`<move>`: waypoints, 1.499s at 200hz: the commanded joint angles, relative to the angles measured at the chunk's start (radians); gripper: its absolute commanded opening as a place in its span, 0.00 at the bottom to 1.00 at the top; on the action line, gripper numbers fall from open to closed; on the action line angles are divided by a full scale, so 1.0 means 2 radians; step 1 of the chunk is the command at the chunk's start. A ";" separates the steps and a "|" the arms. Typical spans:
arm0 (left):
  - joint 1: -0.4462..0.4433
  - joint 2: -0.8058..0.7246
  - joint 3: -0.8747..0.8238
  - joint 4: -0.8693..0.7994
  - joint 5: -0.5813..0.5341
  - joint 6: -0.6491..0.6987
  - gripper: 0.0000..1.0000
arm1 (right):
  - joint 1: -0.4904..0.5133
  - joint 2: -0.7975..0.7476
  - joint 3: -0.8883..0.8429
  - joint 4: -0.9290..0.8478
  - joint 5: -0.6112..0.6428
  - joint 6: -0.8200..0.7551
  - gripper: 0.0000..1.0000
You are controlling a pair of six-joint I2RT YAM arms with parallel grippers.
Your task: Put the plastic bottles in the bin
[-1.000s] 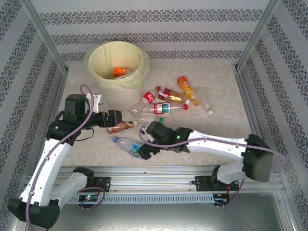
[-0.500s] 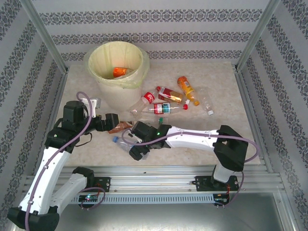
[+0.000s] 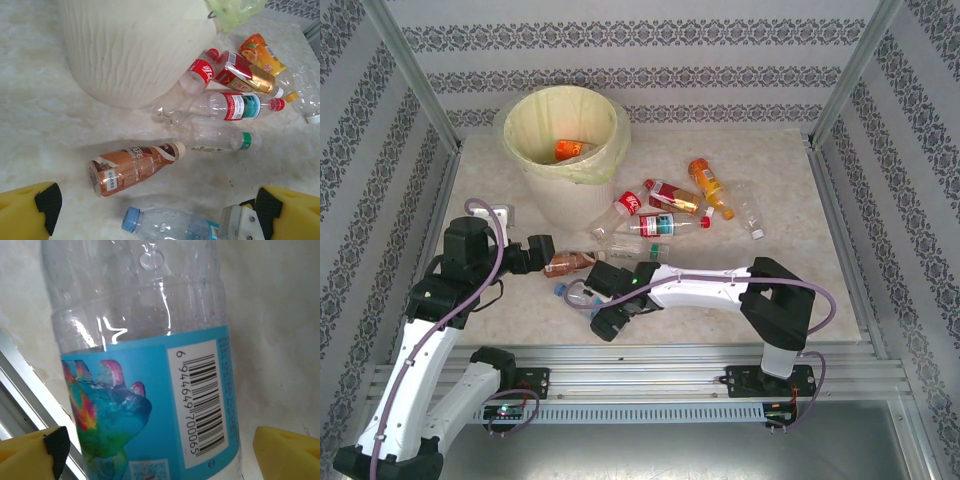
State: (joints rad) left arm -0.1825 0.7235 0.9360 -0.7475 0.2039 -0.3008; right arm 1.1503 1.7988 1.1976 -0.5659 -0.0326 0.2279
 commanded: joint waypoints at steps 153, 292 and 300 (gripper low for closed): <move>-0.003 0.028 -0.008 0.054 0.070 -0.051 1.00 | -0.013 -0.050 -0.092 0.076 -0.009 0.059 0.66; -0.014 0.049 -0.100 0.211 0.196 -0.135 0.98 | -0.099 -0.201 -0.166 0.105 -0.052 0.091 0.61; -0.014 0.054 -0.104 0.225 0.197 -0.146 0.98 | -0.097 -0.202 -0.160 0.097 -0.049 0.089 0.61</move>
State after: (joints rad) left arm -0.1978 0.8364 0.7536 -0.4107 0.5591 -0.5476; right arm 0.9634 1.4052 0.8547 -0.3588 -0.1032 0.3962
